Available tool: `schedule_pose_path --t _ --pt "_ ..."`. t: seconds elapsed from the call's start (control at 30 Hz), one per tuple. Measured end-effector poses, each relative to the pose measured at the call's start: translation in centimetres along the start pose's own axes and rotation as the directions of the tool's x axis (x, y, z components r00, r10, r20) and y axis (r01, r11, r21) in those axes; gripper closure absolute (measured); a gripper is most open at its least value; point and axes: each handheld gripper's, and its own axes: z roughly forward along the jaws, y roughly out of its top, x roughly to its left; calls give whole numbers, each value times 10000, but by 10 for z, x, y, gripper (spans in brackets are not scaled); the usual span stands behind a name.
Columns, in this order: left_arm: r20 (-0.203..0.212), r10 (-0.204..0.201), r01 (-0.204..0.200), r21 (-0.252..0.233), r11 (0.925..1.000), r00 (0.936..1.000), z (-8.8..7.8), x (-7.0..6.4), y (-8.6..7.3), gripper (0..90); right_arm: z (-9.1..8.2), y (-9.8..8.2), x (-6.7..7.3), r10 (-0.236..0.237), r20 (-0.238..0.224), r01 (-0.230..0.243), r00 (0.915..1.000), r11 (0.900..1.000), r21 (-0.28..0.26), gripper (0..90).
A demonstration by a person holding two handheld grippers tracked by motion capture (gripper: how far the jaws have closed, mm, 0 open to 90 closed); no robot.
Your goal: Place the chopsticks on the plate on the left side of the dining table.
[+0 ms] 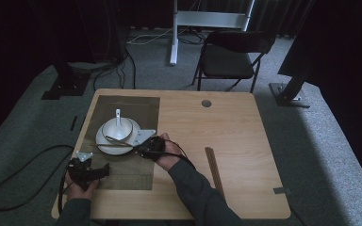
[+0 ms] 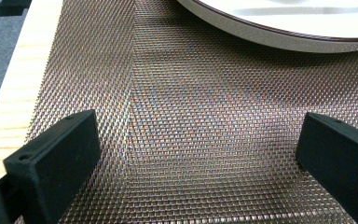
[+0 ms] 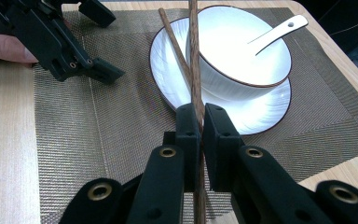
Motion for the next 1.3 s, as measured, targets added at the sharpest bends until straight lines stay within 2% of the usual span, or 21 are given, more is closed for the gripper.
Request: schedule_pose_path --t 0.6,1.13,1.3 --pt "4 -21 21 0 10000 10000 0 0 0 1 13 7 0 -215 -234 217 9995 9997 94 851" --pt "3 -22 22 2 10000 10000 0 0 0 1 24 12 2 -128 -449 128 9989 9999 14 851" --pt "0 -22 22 -5 10000 10000 0 0 0 1 29 12 2 -265 -499 272 9984 9995 137 851"
